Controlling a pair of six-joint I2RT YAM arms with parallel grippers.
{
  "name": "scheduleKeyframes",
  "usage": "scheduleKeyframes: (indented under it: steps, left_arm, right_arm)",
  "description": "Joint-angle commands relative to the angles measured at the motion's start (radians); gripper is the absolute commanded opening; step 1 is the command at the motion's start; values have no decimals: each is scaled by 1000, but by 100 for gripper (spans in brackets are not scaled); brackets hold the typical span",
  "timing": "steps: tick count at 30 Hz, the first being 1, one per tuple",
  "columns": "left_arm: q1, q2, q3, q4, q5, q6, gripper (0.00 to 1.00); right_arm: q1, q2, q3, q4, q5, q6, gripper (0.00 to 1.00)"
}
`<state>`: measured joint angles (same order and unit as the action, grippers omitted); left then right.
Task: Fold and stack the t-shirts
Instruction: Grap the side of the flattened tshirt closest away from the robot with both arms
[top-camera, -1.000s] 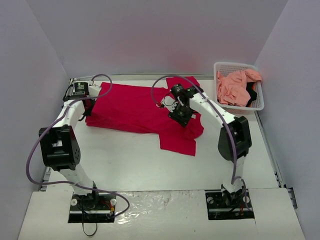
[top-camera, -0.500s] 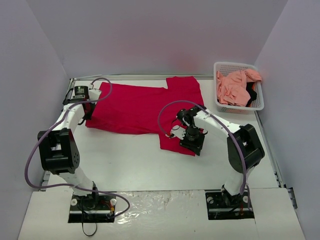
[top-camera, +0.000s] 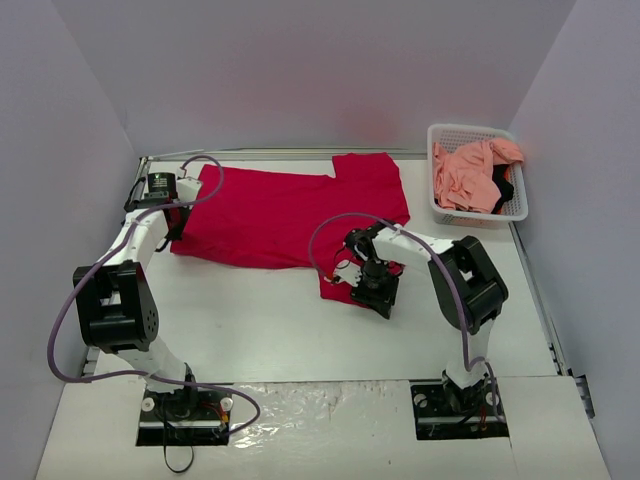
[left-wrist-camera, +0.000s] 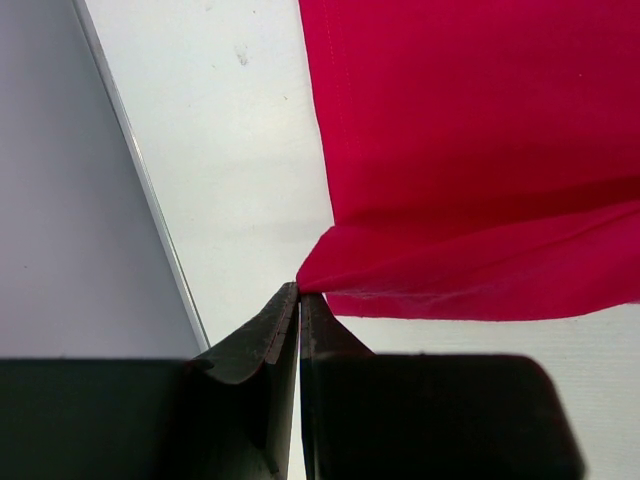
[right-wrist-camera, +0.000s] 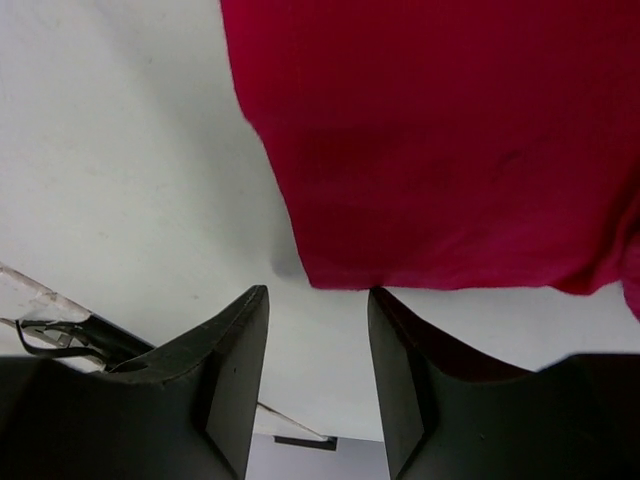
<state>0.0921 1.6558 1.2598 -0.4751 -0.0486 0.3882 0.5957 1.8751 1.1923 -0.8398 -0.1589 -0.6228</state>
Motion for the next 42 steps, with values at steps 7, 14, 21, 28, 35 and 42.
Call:
scheduleKeyframes:
  steps: [7,14,21,28,35,42]
  left_arm:
    - [8,-57,-11,-8,-11,14,2]
    - [8,-64,-23,-2,4,14,2]
    - [3,-77,-30,-13,13,14,2]
    - [-12,-189,-111,-34,47,72,2]
    - [-28,-347,-269,-62,64,161,2]
    - [-28,-491,-425,-62,64,224,2]
  right_arm:
    - [12,78,18,36,-4,29,42]
    - [42,87,-19,105,28,87,24]
    - [62,50,-51,116,56,110,0]
    - [47,-169,-31,-37,7,103,0]
    - [42,-384,-42,-123,-33,141,0]
    - [29,-534,-63,-188,-8,156,0]
